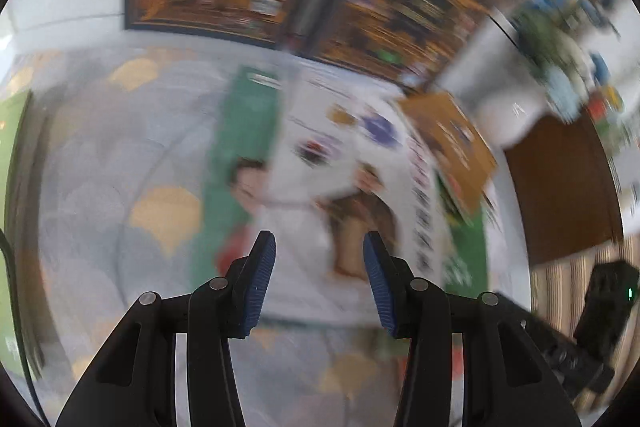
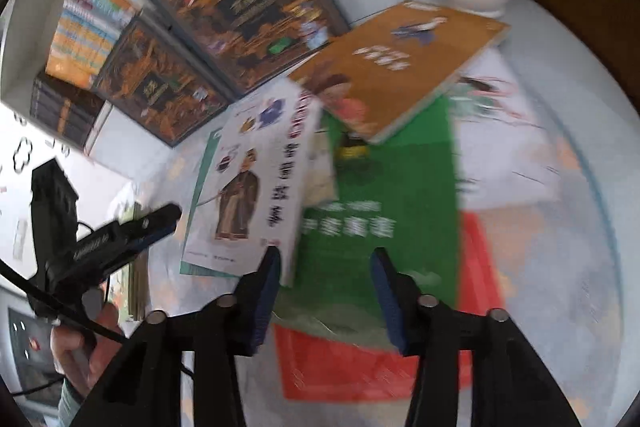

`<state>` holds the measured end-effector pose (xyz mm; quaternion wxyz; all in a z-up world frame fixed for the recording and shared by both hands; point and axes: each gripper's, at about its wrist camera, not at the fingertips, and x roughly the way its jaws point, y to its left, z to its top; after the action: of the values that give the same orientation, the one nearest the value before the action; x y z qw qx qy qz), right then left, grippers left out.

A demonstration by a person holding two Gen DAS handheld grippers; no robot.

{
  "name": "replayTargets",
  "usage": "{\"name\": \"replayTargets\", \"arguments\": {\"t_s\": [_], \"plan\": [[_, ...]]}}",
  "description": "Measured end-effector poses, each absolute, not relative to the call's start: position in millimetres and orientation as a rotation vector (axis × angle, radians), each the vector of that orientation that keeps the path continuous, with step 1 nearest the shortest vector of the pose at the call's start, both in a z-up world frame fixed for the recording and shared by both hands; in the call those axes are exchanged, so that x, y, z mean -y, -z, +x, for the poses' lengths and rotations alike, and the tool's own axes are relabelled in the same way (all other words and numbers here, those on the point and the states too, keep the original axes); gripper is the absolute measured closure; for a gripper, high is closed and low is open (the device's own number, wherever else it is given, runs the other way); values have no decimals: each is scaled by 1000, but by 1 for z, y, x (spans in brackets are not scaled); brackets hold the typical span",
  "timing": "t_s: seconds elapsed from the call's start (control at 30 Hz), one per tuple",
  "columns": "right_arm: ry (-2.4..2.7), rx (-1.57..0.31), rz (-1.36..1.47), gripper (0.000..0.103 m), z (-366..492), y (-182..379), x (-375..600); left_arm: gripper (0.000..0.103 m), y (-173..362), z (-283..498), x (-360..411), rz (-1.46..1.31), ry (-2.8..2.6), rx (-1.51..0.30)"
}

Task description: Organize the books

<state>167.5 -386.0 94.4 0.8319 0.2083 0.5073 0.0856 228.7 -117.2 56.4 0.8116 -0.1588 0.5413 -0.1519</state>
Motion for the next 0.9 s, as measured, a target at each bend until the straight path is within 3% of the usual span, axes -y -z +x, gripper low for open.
{"name": "replayTargets", "arguments": {"t_s": [0.1,0.43,0.67,0.9], "plan": [[-184,-1094,393,71,188,-86,361,60,-38,248,106,-370,281,-1182],[-160,-1141,281,72,201,-76,332,60,-27,243,129,-299,386,-1257],[-205,-1182,230,71,152,-81,316,60,-33,171,105,-275,436,-1293],[-256,-1304,221,69,65,-51,283,60,-18,83,57,-343,494,-1386]]}}
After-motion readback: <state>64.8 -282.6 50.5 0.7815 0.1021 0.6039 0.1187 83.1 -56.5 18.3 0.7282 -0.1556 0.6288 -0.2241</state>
